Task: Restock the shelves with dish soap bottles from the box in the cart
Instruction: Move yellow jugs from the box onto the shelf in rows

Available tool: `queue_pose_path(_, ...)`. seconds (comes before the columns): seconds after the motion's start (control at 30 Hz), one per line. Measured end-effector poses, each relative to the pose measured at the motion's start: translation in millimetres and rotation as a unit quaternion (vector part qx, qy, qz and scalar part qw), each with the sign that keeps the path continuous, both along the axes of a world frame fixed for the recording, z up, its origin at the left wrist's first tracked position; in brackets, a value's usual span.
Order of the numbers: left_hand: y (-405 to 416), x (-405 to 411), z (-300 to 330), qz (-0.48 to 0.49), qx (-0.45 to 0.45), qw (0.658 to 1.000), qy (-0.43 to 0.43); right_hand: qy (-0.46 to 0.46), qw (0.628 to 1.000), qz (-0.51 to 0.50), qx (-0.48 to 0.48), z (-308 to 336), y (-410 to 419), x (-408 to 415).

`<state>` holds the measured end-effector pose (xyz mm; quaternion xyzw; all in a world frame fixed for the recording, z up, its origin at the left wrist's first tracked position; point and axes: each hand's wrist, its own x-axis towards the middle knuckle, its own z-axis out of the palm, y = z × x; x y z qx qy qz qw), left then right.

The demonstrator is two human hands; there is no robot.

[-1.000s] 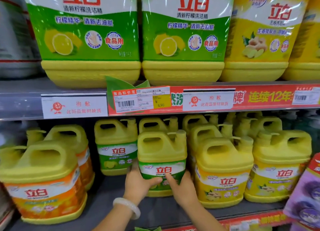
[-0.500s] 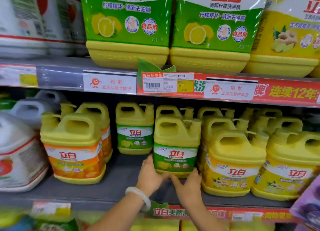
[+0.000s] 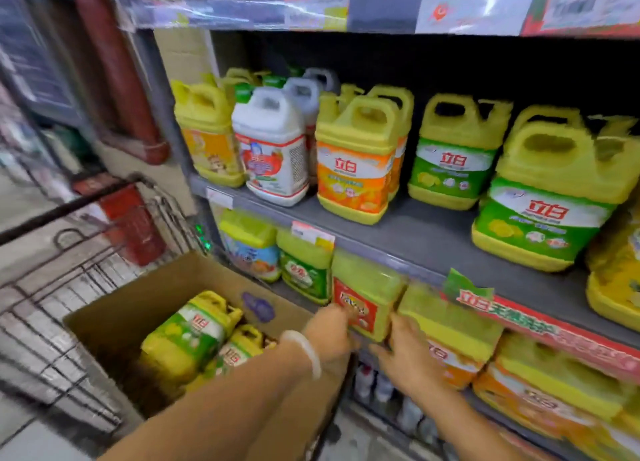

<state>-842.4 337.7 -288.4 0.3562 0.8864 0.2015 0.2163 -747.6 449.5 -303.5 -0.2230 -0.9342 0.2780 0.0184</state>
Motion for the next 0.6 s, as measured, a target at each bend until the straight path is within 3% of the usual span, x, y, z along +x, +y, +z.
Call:
queue_pose_path(0.13,-52,-15,-24,0.047,-0.108,0.993,-0.002,-0.05,0.997,0.045,-0.035,-16,-43,-4)
queue_pose_path(0.43,-130,-54,-57,0.113,-0.167,0.979,0.025,-0.108,0.991,0.062,-0.052,-28,-77,-51)
queue_pose_path(0.6,-213,-104,-94,0.179,-0.221,0.959,-0.004,-0.164,0.978,0.058,-0.118,-61,-138,-109)
